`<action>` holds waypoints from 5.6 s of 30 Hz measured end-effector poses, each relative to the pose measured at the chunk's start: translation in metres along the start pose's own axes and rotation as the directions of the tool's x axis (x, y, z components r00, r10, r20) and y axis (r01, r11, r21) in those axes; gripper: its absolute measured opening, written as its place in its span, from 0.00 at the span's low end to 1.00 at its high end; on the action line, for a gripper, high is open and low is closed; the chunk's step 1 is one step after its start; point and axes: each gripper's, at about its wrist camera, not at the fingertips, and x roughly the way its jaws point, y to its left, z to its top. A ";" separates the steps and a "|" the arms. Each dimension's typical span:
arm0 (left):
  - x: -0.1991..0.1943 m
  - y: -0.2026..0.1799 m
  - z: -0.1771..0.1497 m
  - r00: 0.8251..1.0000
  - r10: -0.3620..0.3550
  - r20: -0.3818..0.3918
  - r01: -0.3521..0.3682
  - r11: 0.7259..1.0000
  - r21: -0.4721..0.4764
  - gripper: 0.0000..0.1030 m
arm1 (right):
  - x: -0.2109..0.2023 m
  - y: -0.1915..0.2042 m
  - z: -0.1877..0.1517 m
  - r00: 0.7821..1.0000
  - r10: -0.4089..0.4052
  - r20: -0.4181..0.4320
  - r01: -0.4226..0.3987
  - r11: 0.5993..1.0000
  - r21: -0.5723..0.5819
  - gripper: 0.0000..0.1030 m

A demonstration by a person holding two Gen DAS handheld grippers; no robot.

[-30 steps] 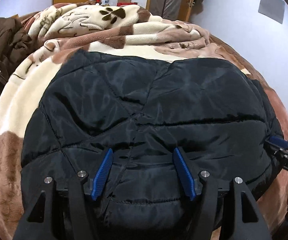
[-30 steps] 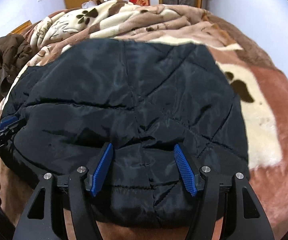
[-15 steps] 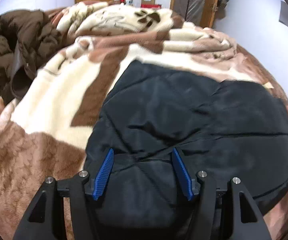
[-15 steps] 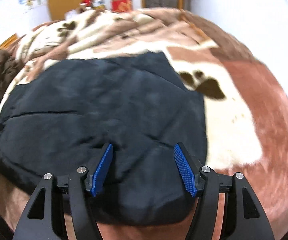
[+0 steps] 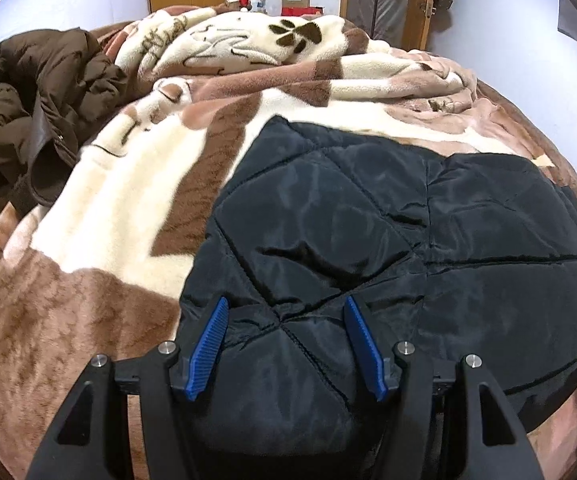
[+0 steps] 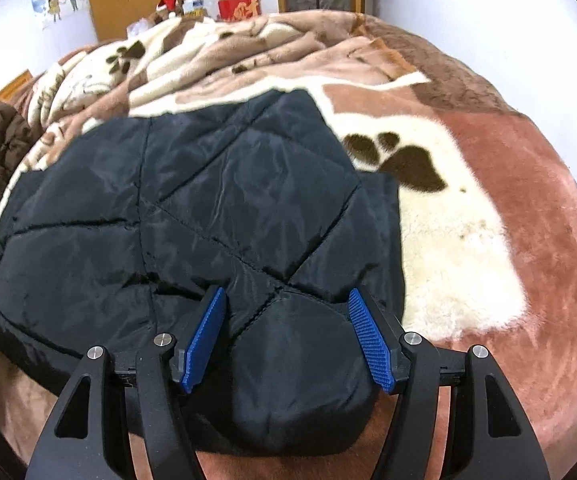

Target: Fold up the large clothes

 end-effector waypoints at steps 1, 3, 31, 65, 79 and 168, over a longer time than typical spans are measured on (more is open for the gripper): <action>-0.002 0.001 0.001 1.000 0.005 0.005 -0.005 1.000 0.001 0.61 | -0.002 -0.002 0.000 1.000 -0.001 0.005 0.001 1.000 0.005 0.62; -0.005 0.003 0.004 1.000 0.010 0.017 -0.010 1.000 -0.002 0.61 | -0.006 -0.006 0.002 1.000 -0.002 0.017 0.002 1.000 0.017 0.62; 0.022 0.018 0.022 0.999 0.034 -0.001 -0.034 0.999 -0.014 0.64 | 0.020 -0.026 0.009 0.999 0.015 -0.031 -0.012 0.997 0.070 0.67; 0.094 0.057 0.021 0.926 -0.349 -0.142 0.301 0.911 -0.280 0.95 | 0.084 -0.068 0.010 0.934 0.326 -0.147 -0.277 0.919 0.280 0.79; 0.082 0.040 0.026 0.937 -0.324 -0.132 0.293 0.934 -0.206 0.51 | 0.073 -0.038 0.025 0.966 0.231 -0.119 -0.215 0.967 0.136 0.42; 0.036 0.107 0.115 0.994 0.034 0.108 -0.023 0.994 -0.104 0.71 | 0.054 0.122 0.128 0.994 0.104 0.037 -0.097 0.985 -0.141 0.61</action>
